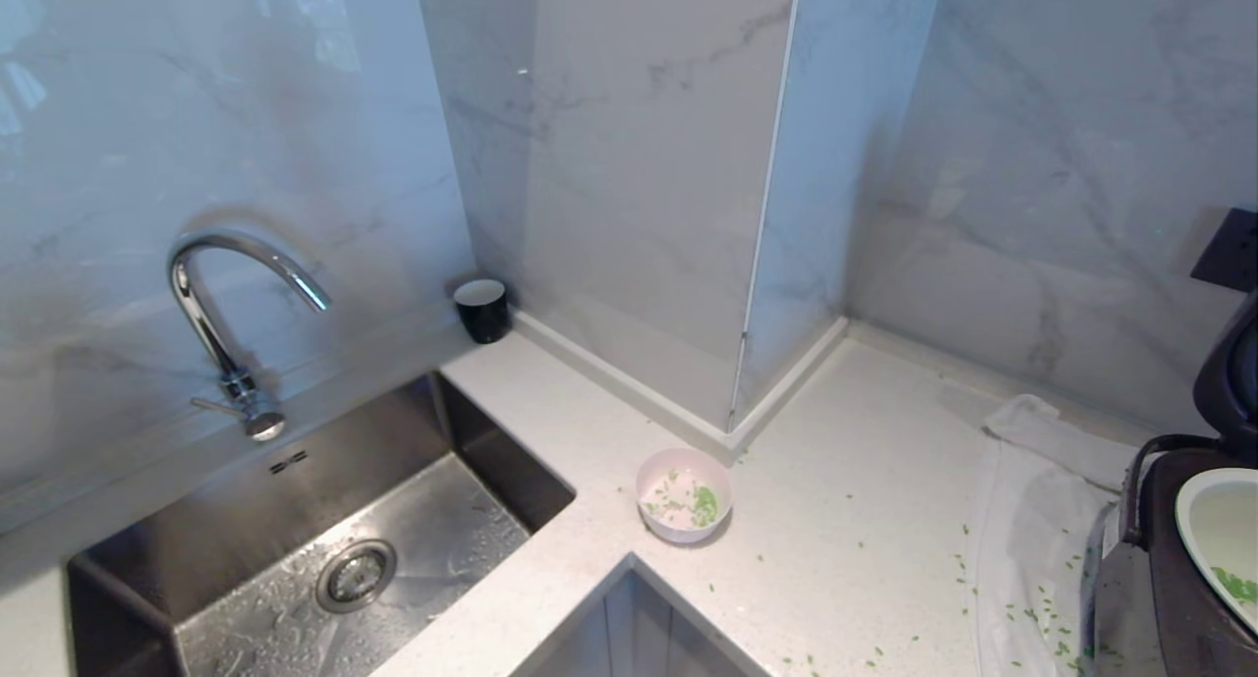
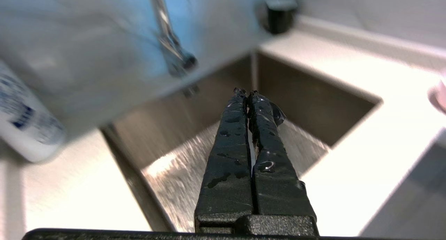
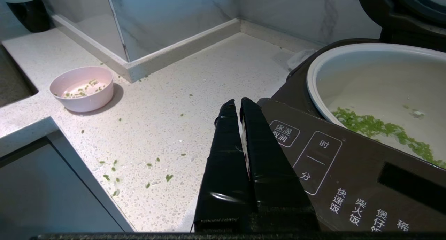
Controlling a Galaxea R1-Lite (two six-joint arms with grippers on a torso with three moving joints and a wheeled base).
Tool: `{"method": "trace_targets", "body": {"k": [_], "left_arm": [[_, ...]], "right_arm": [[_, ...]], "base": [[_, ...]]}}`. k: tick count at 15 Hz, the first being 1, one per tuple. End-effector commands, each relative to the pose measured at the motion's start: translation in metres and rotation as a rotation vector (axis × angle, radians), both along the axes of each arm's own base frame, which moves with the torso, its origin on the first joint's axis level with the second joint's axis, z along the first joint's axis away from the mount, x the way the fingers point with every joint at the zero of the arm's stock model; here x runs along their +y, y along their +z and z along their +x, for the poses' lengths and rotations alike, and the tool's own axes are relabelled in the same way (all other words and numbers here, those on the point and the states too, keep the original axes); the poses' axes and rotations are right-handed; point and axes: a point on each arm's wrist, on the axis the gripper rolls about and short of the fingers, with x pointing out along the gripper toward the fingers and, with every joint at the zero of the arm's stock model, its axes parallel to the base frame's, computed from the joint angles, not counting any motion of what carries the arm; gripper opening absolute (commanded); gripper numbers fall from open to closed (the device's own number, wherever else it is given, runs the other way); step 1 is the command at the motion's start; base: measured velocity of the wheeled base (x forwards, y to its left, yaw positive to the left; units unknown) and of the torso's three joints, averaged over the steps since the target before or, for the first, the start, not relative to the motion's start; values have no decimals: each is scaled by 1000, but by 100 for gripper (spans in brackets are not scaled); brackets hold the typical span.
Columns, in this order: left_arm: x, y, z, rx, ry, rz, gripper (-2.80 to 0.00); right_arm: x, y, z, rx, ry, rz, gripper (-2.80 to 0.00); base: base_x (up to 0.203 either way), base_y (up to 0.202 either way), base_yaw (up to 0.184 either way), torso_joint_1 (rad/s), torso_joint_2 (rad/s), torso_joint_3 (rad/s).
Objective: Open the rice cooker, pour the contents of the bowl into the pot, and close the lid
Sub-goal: Pour the water from the bowl into the rice cooker
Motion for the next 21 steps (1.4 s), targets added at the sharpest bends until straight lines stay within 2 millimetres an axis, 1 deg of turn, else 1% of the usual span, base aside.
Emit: {"method": "trace_targets", "body": {"k": [1,2,3,5,10,11,13,15,21], "left_arm": [[-2,-9,-3,142,-70,-4,-280],[-3,-14,-7,234,-119,-11,-280],[-3,-16,-9,272,-138,-16,-280],[-3,-11,-7,215,-151,-15,-280],[-3,-12,-7,217,-148,-19,-280],[-3,-14,-5,196,-142,-27,-280],[-3,-11,1,62,-141,-29,-280],[-3,-13,2,75,-135,-51,-280],[-3,-13,2,76,-139,-58,-280]], "right_arm": [[0,0,0,1,1,0,-280],[0,0,0,-2,1,-10,-280],[0,0,0,1,1,-8,-280],[0,0,0,1,2,-8,-280],[0,0,0,1,1,-6,-280],[0,0,0,1,1,-6,-280],[0,0,0,1,1,-3,-280],[0,0,0,1,1,-3,-280],[0,0,0,1,1,-3,-280]], "base": [[0,0,0,0,0,0],[0,0,0,0,0,0],[0,0,0,0,0,0],[0,0,0,0,0,0],[0,0,0,0,0,0],[0,0,0,0,0,0],[0,0,0,0,0,0],[0,0,0,0,0,0],[0,0,0,0,0,0]]}}
